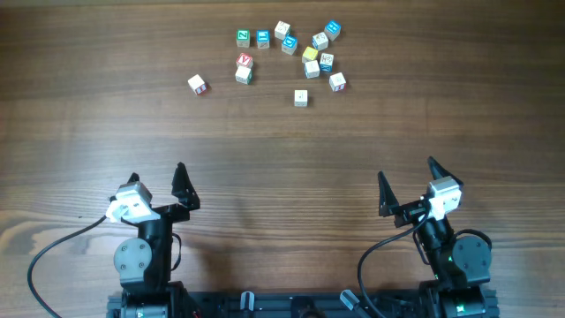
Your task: Form a horizontal line
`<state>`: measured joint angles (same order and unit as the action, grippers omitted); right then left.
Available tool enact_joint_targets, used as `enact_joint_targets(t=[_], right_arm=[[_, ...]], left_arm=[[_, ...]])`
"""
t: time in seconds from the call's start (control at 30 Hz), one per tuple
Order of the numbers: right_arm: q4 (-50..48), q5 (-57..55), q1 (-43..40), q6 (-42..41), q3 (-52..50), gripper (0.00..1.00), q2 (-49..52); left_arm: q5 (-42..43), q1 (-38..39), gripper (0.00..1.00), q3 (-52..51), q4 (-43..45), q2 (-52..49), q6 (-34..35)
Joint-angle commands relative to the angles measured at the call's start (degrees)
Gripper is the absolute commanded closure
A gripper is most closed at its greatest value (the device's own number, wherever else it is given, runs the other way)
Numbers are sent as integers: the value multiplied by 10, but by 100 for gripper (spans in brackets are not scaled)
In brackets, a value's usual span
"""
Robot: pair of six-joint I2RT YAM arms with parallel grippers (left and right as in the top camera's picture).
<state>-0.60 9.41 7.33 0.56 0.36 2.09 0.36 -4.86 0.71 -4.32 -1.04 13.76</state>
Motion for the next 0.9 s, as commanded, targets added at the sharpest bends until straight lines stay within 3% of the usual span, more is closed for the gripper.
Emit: enact_joint_targets(t=[0.0,0.4,0.53,0.7,0.87], right_arm=[[-2,8,-3,5,0,0,3],[-2,8,-3,5,0,0,3],[-2,8,-3,6,0,0,3],[-2,8,-3,5,0,0,3],[-2,8,-3,5,0,0,3]], left_arm=[[9,3,0,-4,0,7,-12],[-8,3,0,-4,35,7,-12],[63,3,0,15,58,7,-12],[92,3,0,192,-59,-31,-14],[141,3,0,497,-260,-261,-31]])
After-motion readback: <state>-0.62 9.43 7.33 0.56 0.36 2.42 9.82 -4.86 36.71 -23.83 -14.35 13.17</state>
